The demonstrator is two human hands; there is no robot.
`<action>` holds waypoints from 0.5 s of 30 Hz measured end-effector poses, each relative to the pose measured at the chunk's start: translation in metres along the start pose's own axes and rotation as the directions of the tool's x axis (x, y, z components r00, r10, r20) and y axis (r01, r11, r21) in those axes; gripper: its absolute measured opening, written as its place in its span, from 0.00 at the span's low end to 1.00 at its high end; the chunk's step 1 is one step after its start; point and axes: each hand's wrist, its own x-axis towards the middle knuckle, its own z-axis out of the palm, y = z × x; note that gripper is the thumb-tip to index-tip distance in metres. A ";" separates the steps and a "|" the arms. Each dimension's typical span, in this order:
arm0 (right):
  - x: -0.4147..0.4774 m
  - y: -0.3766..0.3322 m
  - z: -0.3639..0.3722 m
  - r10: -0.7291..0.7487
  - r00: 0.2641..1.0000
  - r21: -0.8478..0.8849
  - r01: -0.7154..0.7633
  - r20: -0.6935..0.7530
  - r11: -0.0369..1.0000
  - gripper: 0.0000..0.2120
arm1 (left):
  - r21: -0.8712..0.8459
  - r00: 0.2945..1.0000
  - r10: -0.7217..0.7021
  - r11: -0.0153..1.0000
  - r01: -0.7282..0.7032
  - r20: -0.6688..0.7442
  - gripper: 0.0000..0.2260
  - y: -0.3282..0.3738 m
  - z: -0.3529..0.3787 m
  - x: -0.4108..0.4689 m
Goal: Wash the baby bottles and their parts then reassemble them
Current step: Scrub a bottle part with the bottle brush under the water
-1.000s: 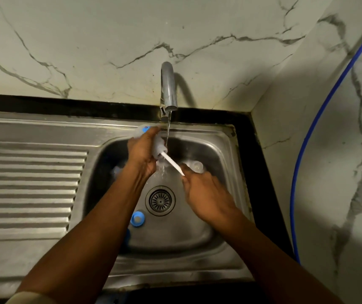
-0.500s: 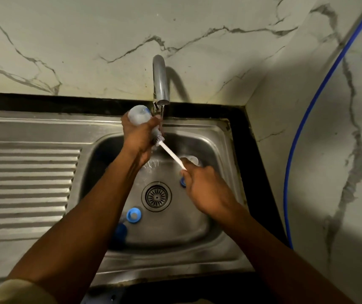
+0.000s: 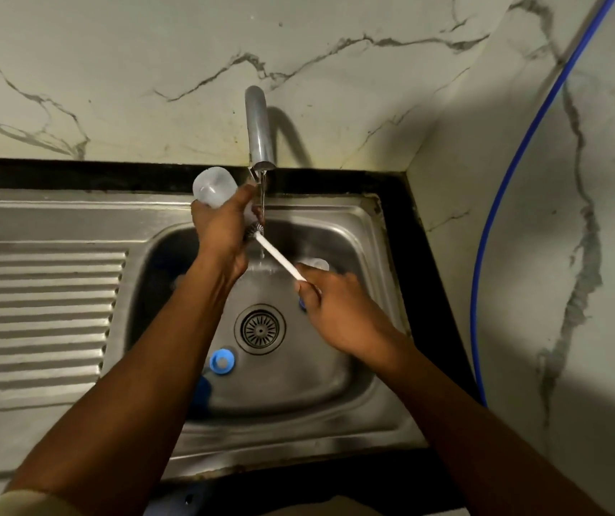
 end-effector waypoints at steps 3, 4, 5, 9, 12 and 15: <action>-0.010 -0.013 -0.015 0.054 0.890 0.723 -0.402 0.452 0.562 0.12 | -0.284 0.959 -0.154 0.933 0.220 0.237 0.25 0.009 0.000 -0.006; -0.013 -0.016 -0.019 0.001 0.831 0.770 -0.517 0.557 0.375 0.13 | -0.379 0.926 -0.186 0.872 0.309 0.328 0.23 0.013 -0.003 -0.006; -0.016 -0.016 -0.020 -0.036 0.803 0.772 -0.559 0.595 0.303 0.14 | -0.446 0.899 -0.185 0.818 0.364 0.396 0.22 0.015 -0.005 -0.006; -0.015 -0.006 -0.005 0.036 0.988 0.292 -0.080 0.151 0.953 0.14 | -0.220 0.970 -0.129 0.960 0.174 0.207 0.21 0.003 0.005 -0.004; -0.015 0.004 0.008 -0.019 0.999 -0.183 0.011 -0.043 0.983 0.15 | 0.062 0.999 0.014 0.998 -0.012 -0.033 0.20 -0.009 0.008 -0.008; -0.022 -0.002 -0.001 0.133 0.946 0.607 -0.295 0.297 0.738 0.12 | -0.239 0.942 -0.235 0.926 0.293 0.241 0.16 -0.002 0.000 -0.014</action>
